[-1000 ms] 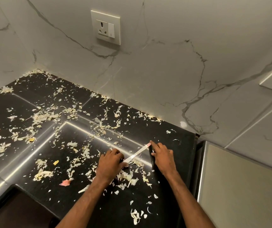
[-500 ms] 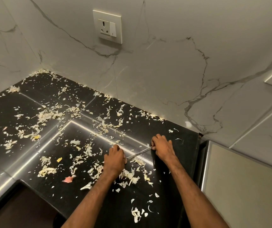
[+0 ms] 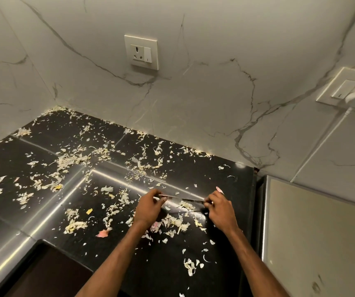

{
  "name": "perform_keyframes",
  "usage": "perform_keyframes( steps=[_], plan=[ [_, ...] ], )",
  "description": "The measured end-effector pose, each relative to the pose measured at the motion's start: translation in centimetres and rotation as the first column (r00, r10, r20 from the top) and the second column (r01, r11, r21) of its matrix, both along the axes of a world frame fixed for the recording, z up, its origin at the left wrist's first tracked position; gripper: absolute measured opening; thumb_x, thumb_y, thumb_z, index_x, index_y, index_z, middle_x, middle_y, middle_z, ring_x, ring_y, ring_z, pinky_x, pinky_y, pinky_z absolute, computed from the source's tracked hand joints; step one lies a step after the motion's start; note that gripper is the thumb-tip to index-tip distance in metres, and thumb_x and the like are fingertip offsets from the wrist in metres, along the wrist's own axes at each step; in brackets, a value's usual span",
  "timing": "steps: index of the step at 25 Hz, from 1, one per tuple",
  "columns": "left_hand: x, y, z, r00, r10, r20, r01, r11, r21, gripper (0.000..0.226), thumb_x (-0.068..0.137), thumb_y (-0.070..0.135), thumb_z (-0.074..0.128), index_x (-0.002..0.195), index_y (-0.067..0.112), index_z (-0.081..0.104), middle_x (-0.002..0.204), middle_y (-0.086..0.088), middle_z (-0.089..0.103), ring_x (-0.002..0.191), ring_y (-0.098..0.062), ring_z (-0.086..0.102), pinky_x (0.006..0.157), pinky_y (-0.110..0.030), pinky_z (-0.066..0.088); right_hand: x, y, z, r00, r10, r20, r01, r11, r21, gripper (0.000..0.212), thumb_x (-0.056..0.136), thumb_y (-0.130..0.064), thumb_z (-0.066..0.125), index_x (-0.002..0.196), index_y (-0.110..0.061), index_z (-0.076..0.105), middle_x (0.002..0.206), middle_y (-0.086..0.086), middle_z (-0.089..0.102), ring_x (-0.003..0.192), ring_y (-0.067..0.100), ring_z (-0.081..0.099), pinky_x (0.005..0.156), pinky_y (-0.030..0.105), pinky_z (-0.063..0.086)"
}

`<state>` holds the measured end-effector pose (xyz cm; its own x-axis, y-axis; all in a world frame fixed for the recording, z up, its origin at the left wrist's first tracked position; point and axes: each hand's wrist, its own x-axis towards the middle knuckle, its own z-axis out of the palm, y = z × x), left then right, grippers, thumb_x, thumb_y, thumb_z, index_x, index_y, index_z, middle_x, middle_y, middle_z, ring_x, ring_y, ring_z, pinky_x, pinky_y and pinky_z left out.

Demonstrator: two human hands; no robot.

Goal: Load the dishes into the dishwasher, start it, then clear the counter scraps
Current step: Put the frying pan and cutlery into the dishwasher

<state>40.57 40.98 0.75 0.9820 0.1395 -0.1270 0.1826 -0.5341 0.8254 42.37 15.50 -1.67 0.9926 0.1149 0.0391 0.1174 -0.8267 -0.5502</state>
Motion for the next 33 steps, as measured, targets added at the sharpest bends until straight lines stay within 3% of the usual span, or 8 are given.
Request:
perform_keyframes(
  steps=[3,5,10,16,21,25,29,33],
  plan=[
    [0.0,-0.8,1.9,0.992,0.122,0.009,-0.108,0.904,-0.414,0.008,0.093,0.012,0.064,0.101,0.01,0.065,0.092,-0.004,0.073,0.09,-0.023,0.072,0.063,-0.024,0.058,-2.3,0.8,1.4,0.999,0.046,-0.01,-0.047,0.999,-0.025,0.008,0.093,-0.027,0.064,0.095,-0.02,0.066,0.096,-0.013,0.056,0.095,0.009,0.052,0.088,0.035,0.045],
    [-0.3,-2.1,3.2,0.994,0.106,0.019,-0.08,0.843,-0.532,0.009,0.093,0.013,0.063,0.1,0.007,0.066,0.092,-0.009,0.074,0.089,-0.023,0.072,0.066,-0.027,0.059,-3.7,2.3,3.1,0.999,0.041,0.021,-0.041,0.999,0.032,0.01,0.094,-0.03,0.063,0.094,-0.019,0.064,0.093,-0.011,0.059,0.089,0.009,0.054,0.083,0.032,0.046],
    [-3.2,-3.5,4.5,0.991,-0.078,0.11,0.125,0.833,-0.538,0.007,0.092,0.018,0.067,0.092,0.012,0.066,0.085,-0.008,0.071,0.076,-0.017,0.068,0.061,-0.026,0.055,-8.4,7.1,5.9,0.991,-0.13,-0.017,0.127,0.928,0.35,0.01,0.099,-0.019,0.056,0.093,-0.018,0.064,0.073,-0.005,0.067,0.066,0.007,0.06,0.068,0.035,0.05],
    [-10.3,-1.3,4.8,0.964,-0.249,0.097,0.265,0.843,-0.469,0.016,0.094,0.029,0.066,0.087,0.016,0.071,0.078,-0.002,0.073,0.072,-0.013,0.068,0.064,-0.037,0.054,-17.4,12.2,6.1,0.889,-0.425,-0.167,0.421,0.619,0.663,0.01,0.094,-0.006,0.063,0.094,-0.012,0.071,0.086,0.004,0.075,0.08,0.016,0.07,0.08,0.035,0.056],
    [-19.3,-1.6,4.3,0.861,-0.501,0.093,0.478,0.73,-0.488,0.015,0.097,0.024,0.062,0.1,0.011,0.069,0.092,-0.003,0.073,0.087,-0.015,0.069,0.078,-0.029,0.056,-26.5,14.0,6.3,0.656,-0.732,-0.182,0.624,0.39,0.678,0.003,0.091,-0.014,0.069,0.089,-0.013,0.071,0.085,0.001,0.073,0.08,0.013,0.068,0.074,0.026,0.054],
    [-28.1,-2.8,3.0,0.623,-0.782,-0.006,0.667,0.535,-0.518,0.017,0.1,0.022,0.055,0.102,0.012,0.068,0.079,-0.004,0.071,0.069,-0.016,0.068,0.062,-0.025,0.055,-34.9,12.4,7.3,0.391,-0.893,-0.223,0.679,0.116,0.725,0.008,0.089,-0.017,0.07,0.082,-0.02,0.067,0.077,-0.003,0.071,0.068,0.009,0.066,0.063,0.023,0.054],
    [-34.1,-4.7,0.1,0.491,-0.86,-0.137,0.755,0.499,-0.425,0.021,0.099,0.018,0.058,0.088,0.005,0.069,0.053,-0.002,0.05,0.04,-0.009,0.042,0.039,-0.022,0.034,-45.7,9.1,5.5,0.093,-0.938,-0.333,0.706,-0.174,0.687,0.01,0.086,-0.007,0.071,0.094,-0.007,0.065,0.08,0.007,0.071,0.066,0.017,0.065,0.062,0.03,0.053],
    [-39.7,-7.4,-2.3,0.407,-0.858,-0.313,0.738,0.511,-0.44,0.03,0.102,0.011,0.052,0.078,0.006,0.069,0.051,-0.003,0.042,0.033,-0.005,0.033,0.039,-0.02,0.027,-56.2,7.5,2.3,-0.065,-0.856,-0.513,0.59,-0.447,0.672,0.029,0.088,0.0,0.069,0.114,-0.009,0.058,0.095,0.019,0.071,0.072,0.029,0.068,0.059,0.035,0.058]
  ],
)
